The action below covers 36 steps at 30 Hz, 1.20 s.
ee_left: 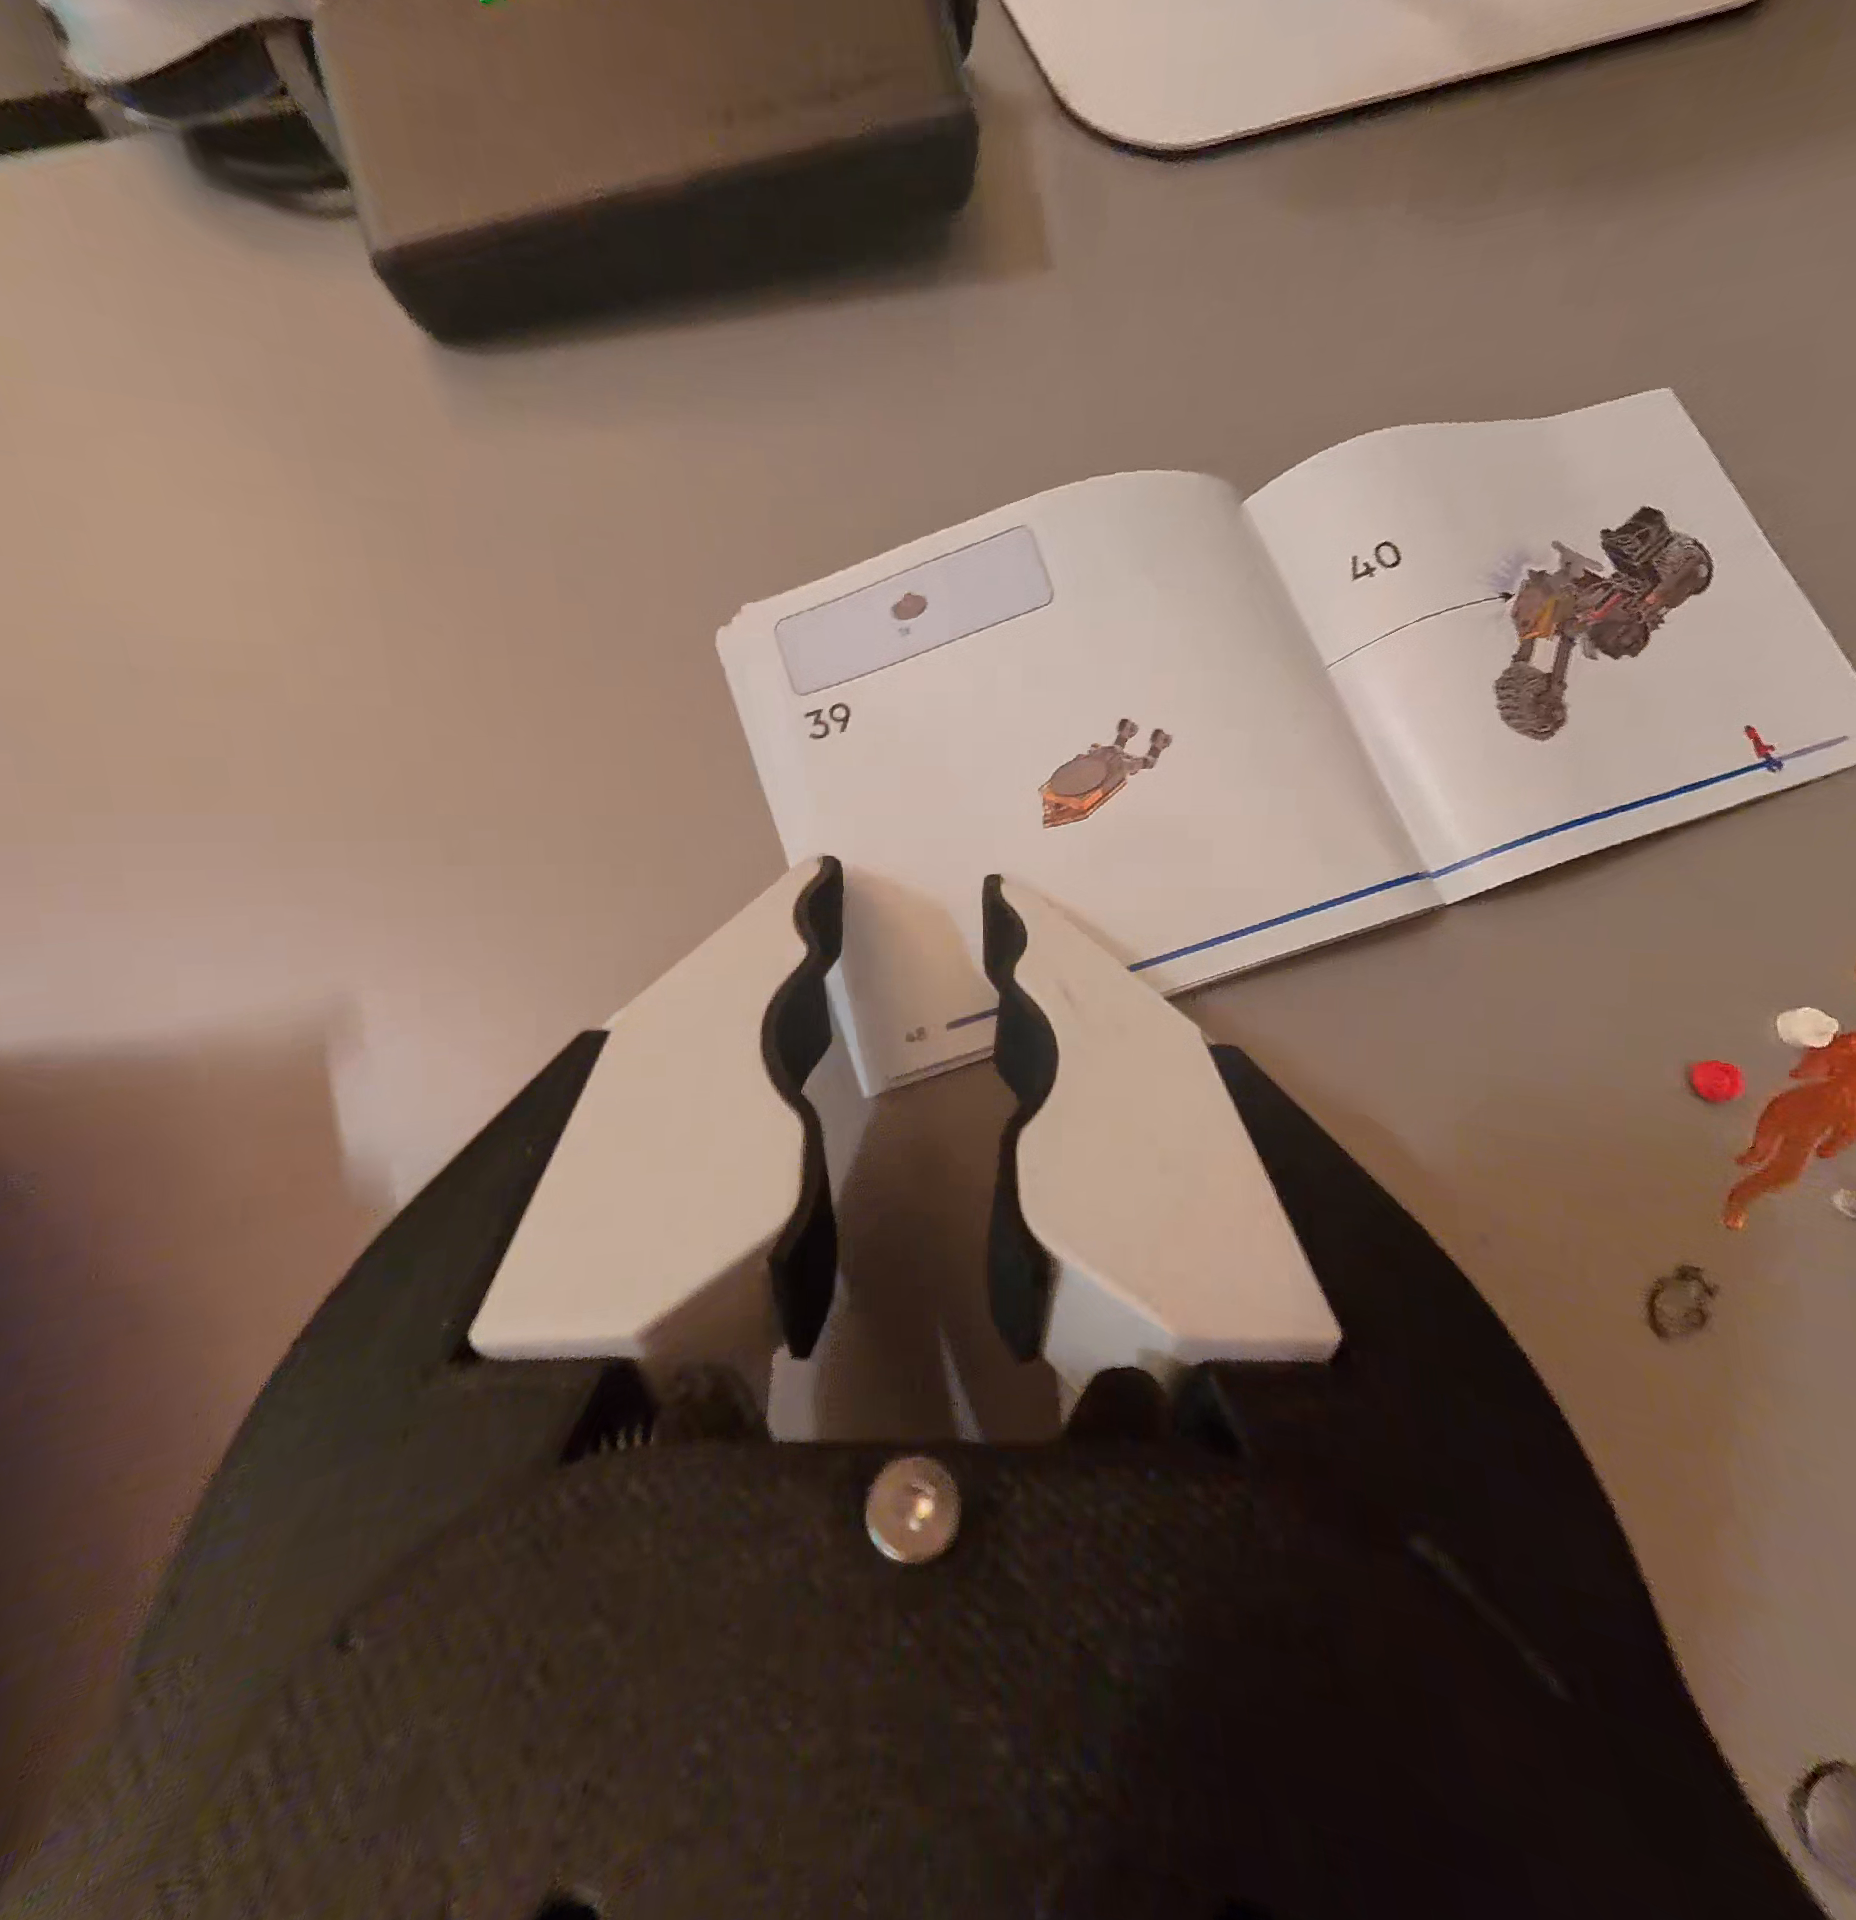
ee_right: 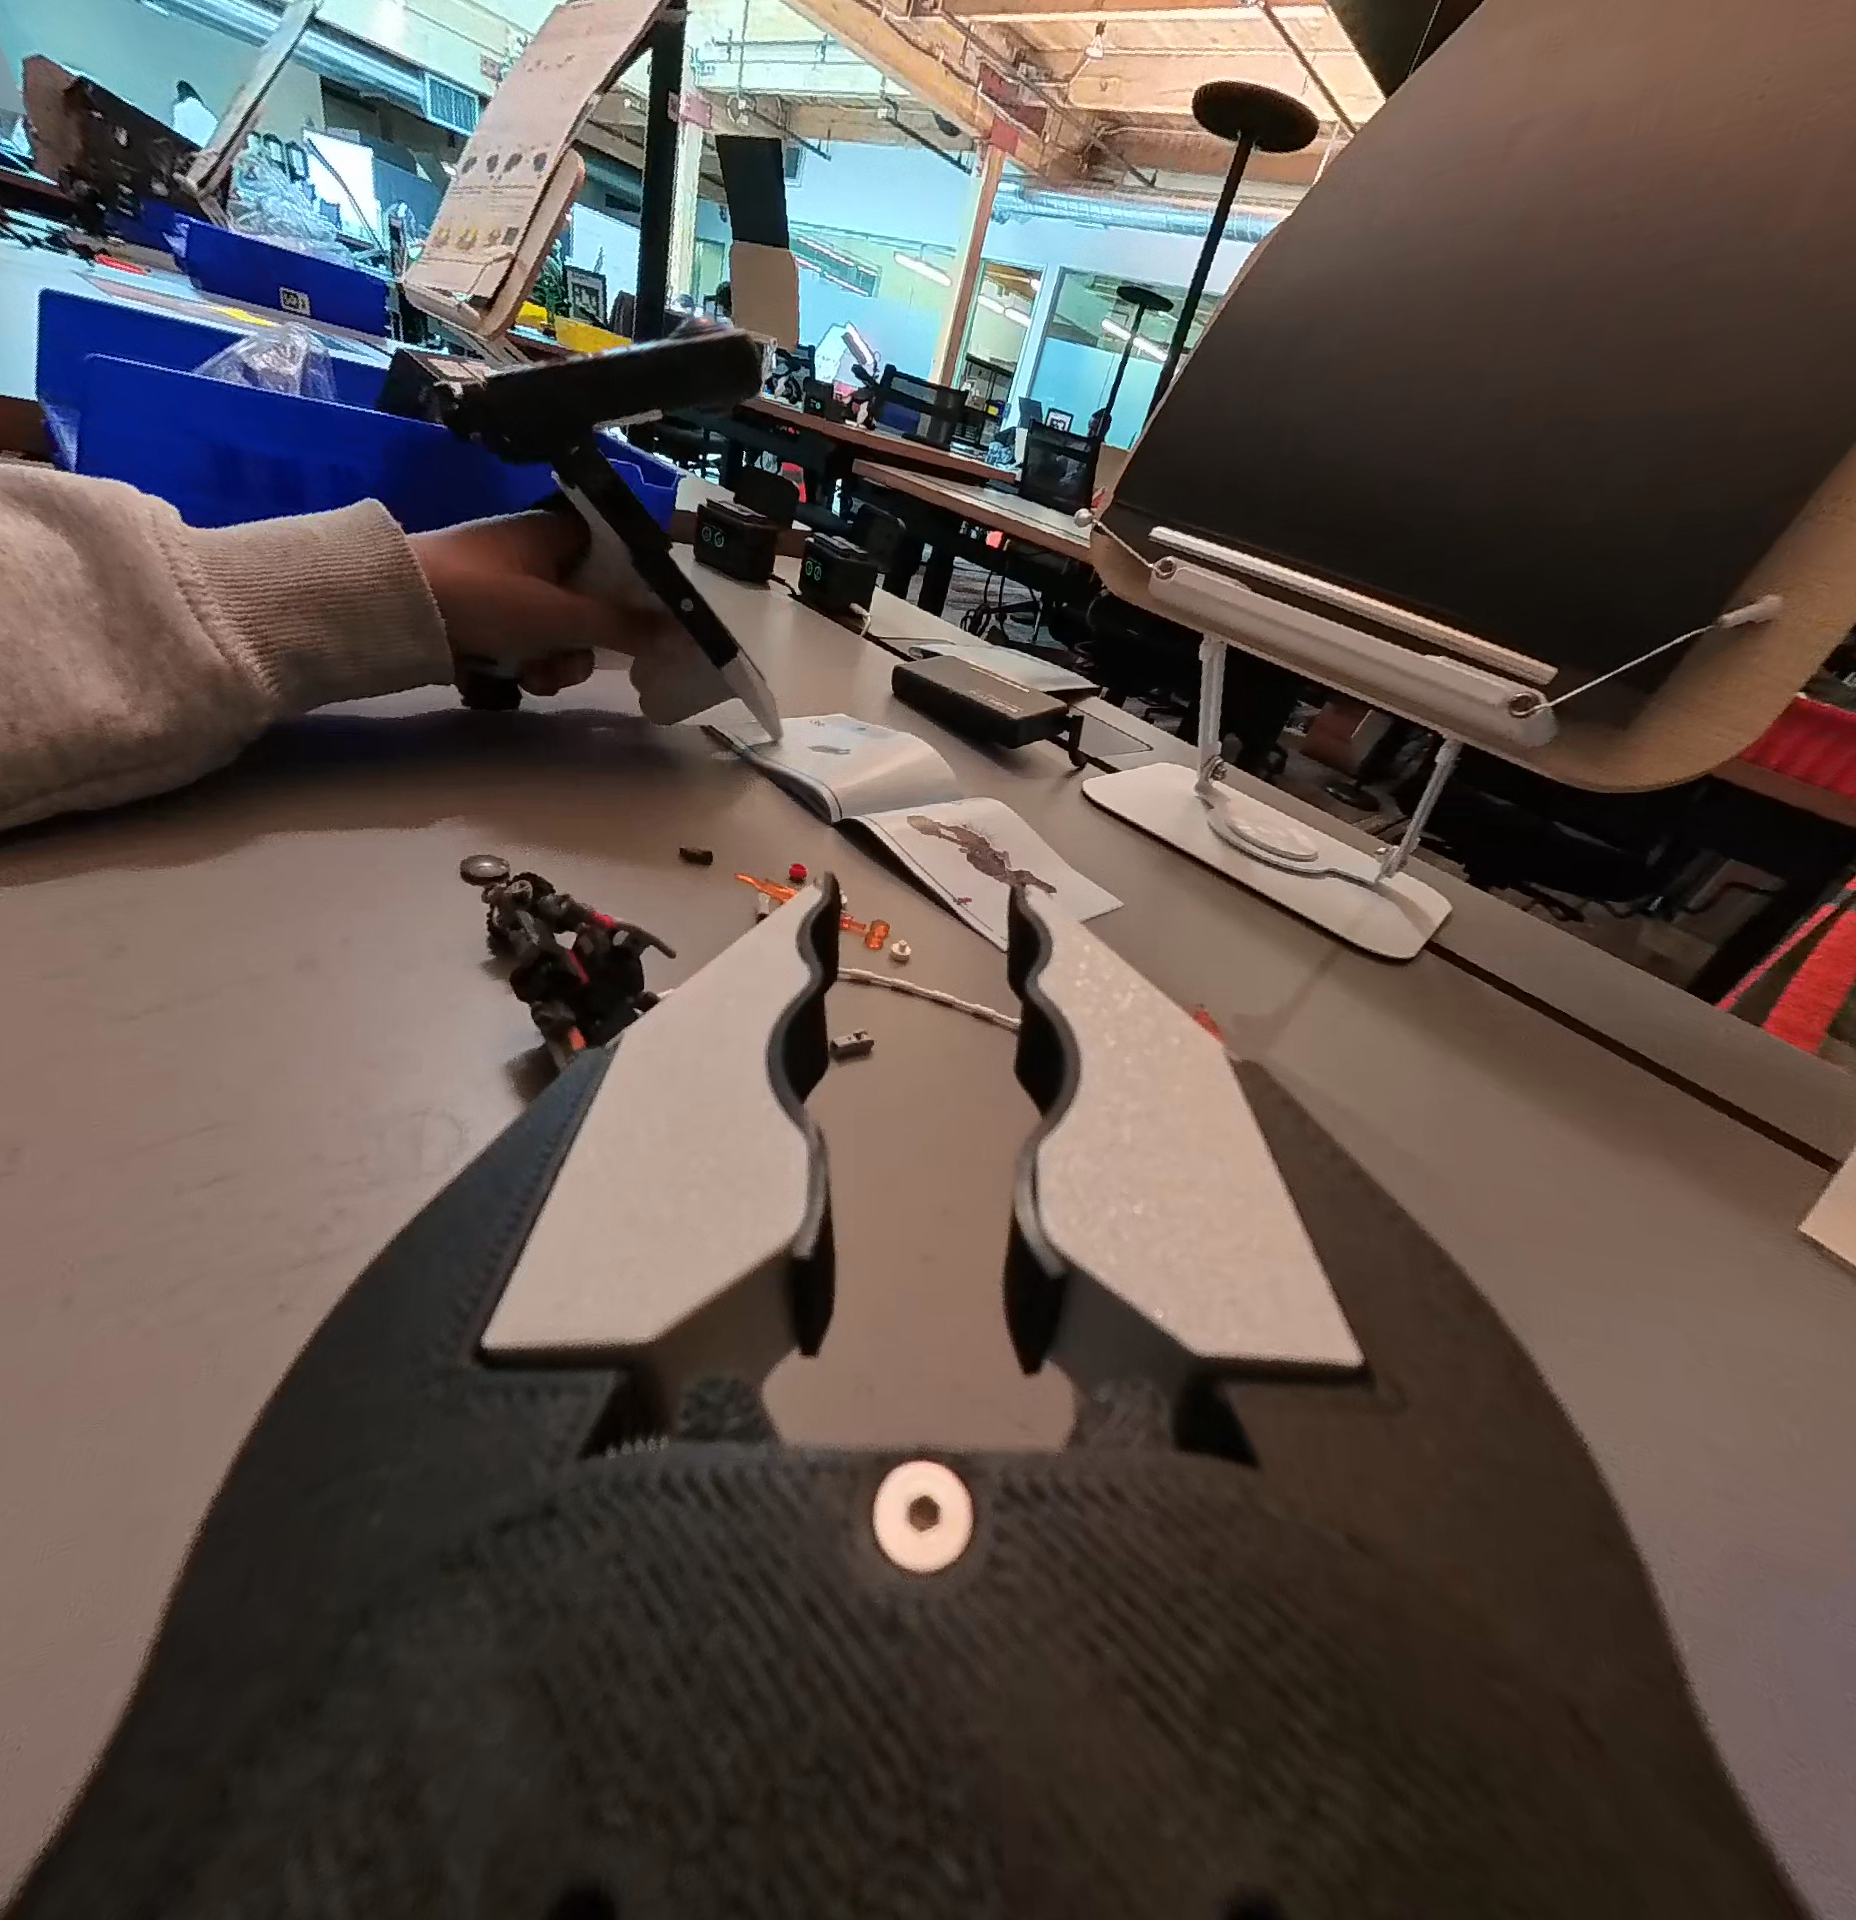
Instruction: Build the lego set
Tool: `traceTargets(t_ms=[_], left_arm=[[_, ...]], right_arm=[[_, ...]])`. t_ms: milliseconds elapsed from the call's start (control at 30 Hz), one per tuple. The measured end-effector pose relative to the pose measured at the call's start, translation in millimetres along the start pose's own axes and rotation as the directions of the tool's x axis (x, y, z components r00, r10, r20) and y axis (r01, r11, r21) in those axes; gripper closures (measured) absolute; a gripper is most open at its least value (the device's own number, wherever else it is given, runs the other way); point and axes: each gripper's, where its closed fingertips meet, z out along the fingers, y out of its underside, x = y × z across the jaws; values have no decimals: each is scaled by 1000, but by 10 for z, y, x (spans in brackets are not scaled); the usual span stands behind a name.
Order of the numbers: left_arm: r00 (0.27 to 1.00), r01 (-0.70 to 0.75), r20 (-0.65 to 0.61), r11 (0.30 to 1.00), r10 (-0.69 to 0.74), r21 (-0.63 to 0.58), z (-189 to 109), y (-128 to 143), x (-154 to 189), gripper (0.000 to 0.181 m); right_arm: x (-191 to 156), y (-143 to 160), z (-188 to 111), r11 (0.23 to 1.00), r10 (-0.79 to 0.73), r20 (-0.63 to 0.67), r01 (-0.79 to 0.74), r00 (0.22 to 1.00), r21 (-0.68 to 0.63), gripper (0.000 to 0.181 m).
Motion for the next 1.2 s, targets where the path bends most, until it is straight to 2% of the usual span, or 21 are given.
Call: traceTargets(t_ms=[233, 633, 700, 767, 800, 833, 867, 933, 1033, 1067, 1200], left_arm=[[999, 20, 42, 1000, -19, -8, -46, 28, -136, 157], [1000, -15, 5, 978, 15, 206, -297, -321, -32, 158], [1000, -16, -1, 970, 17, 244, -349, -376, -18, 158], [1000, -14, -17, 958, 20, 287, -420, -435, 16, 158], [999, -12, -29, 950, 22, 312, -465, -465, 42, 158], [999, -12, -45, 940, 29, 340, -515, -496, 80, 158], [997, -13, -60, 930, 38, 367, -567, -520, 120, 158], [997, -28, -50, 908, 54, 419, -661, -563, 161, 161], [998, -68, 14, 888, 69, 455, -722, -586, 186, 171], [997, -74, 15, 886, 75, 458, -725, -580, 222, 172], [995, -21, -75, 886, 63, 464, -730, -529, 453, 171]], right_arm=[[0, -1, -2, 1000, -2, -1, 2, 1000, 1, 151], [-4, -3, -4, 1000, -4, 2, 4, 1000, 1, 150], [-56, -47, -27, 1000, -24, 35, 23, 999, 16, 148], [-241, -196, -118, 992, -92, 133, 79, 987, 101, 151], [-354, -234, -174, 984, -142, 189, 117, 972, 135, 155], [-428, -218, -215, 978, -183, 228, 154, 956, 139, 168], [-467, -156, -235, 976, -211, 253, 187, 944, 115, 176], [-516, 29, -250, 976, -212, 309, 218, 927, 15, 170], [-664, 292, -294, 973, -55, 433, 147, 900, -180, 139], [-708, 369, -312, 961, -5, 463, 133, 887, -243, 136], [-757, 498, -338, 933, 60, 491, 126, 869, -337, 141]])
